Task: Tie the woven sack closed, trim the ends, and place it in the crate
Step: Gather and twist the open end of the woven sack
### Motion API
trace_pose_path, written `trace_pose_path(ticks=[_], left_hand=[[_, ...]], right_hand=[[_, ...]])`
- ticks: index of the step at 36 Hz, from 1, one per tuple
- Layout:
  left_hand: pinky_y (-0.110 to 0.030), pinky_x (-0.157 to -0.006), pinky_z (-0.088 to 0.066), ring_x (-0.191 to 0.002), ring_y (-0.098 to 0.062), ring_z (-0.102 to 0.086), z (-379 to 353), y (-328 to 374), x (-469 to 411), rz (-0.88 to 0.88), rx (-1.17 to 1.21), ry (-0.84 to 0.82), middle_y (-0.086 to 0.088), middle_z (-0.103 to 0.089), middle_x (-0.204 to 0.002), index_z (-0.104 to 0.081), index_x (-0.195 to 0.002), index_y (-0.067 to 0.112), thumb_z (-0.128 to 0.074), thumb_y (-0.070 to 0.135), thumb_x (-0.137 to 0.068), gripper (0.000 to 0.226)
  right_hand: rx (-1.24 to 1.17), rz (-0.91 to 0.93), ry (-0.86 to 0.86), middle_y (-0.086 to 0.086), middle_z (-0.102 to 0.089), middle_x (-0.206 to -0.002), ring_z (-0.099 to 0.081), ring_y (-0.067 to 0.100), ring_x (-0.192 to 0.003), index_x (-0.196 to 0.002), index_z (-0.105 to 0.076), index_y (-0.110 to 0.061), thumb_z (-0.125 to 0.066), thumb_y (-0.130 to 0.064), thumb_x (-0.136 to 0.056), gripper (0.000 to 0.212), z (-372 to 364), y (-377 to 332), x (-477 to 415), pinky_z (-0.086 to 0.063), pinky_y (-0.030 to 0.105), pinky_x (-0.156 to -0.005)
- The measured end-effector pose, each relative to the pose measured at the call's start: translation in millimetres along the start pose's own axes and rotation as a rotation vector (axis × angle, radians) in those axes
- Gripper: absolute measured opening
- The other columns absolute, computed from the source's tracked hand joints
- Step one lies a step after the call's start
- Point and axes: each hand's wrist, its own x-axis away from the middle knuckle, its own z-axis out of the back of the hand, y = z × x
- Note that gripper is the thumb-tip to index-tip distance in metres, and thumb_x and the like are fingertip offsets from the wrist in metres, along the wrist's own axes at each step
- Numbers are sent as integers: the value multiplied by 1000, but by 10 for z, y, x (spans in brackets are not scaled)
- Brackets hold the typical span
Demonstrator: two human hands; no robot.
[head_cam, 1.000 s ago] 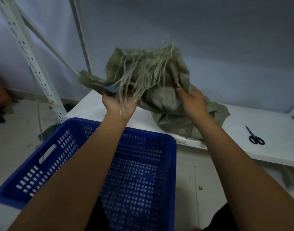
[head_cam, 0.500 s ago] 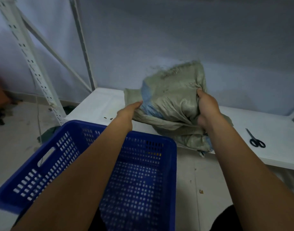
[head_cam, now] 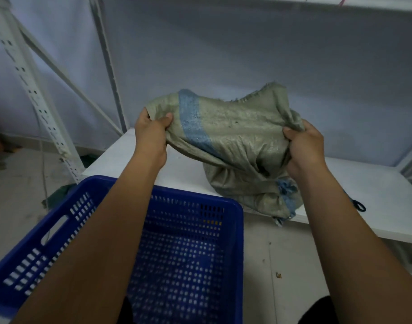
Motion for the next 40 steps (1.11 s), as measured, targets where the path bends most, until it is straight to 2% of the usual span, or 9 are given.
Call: trace_pose_path(ticks=[7,10,14,18,21,24,30,34,40], left_hand=[[-34,-87,-59,-103,-20,-70,84,163,-24,-64,30,18,-5,-71,-115,-63,-122,14,-55,1,-97,29],[-41,-93,-56,-110,-26,-68,135,197,-39,-32,57,-53,-10,-68,-123,-58,-130,10,-57,-5,-91,42],[-45,-102,-50,-118,-32,-63,149,239,6,115,176,-166,-17,-66,-126,-61,-126,3,-58,11,-94,33],[-42,-100,-51,-112,-27,-67,172,262,28,175,163,-184,-11,-72,-116,-68,-112,10,-53,28,-98,28],[-37,-95,-54,-110,-26,-67,202,249,-2,159,-6,-194,-9,-73,-110,-66,-116,6,-58,17,-96,25],[-33,-88,-57,-108,-25,-68,245,227,-52,103,-74,-106,-11,-70,-118,-58,-128,5,-62,3,-92,36],[-32,-81,-60,-98,-18,-72,335,221,-66,-15,-166,23,-3,-72,-111,-61,-121,12,-67,-6,-85,41],[-21,-72,-58,-82,-3,-72,294,217,-44,-80,-213,54,5,-72,-99,-63,-109,15,-67,-9,-84,34],[-20,-67,-58,-81,-5,-71,263,189,-17,-78,-236,55,4,-71,-97,-61,-112,12,-71,-10,-80,40]], right_hand=[[-212,-48,-65,11,-76,-109,-72,30,-102,-106,-72,-14,-54,18,-85,43,183,-137,-48,-61,43,-85],[-194,-99,-162,13,-73,-120,-70,33,-110,-121,-69,-12,-53,18,-82,51,267,-151,-88,-59,46,-90],[-168,-271,-359,12,-68,-131,-63,34,-123,-131,-63,-6,-56,-12,-92,40,373,-211,-32,-53,46,-97],[-196,-365,-395,13,-72,-124,-68,30,-116,-125,-66,-10,-57,-47,-91,52,391,-290,45,-56,43,-91],[-41,-332,-285,8,-78,-103,-75,23,-96,-106,-74,-13,-55,-28,-100,25,370,-287,41,-58,35,-77],[-25,-334,-157,6,-78,-97,-76,21,-88,-108,-71,-10,-57,-22,-100,20,364,-234,6,-58,33,-68],[-44,-155,5,5,-78,-92,-77,20,-80,-107,-71,-12,-65,-4,-94,17,368,-120,-92,-61,32,-64],[3,-166,30,14,-76,-98,-74,28,-85,-102,-73,-8,-61,13,-83,31,378,-116,-111,-61,35,-66],[87,-258,-126,13,-74,-102,-71,32,-94,-105,-71,-7,-54,15,-83,36,390,-166,-89,-59,39,-73]])
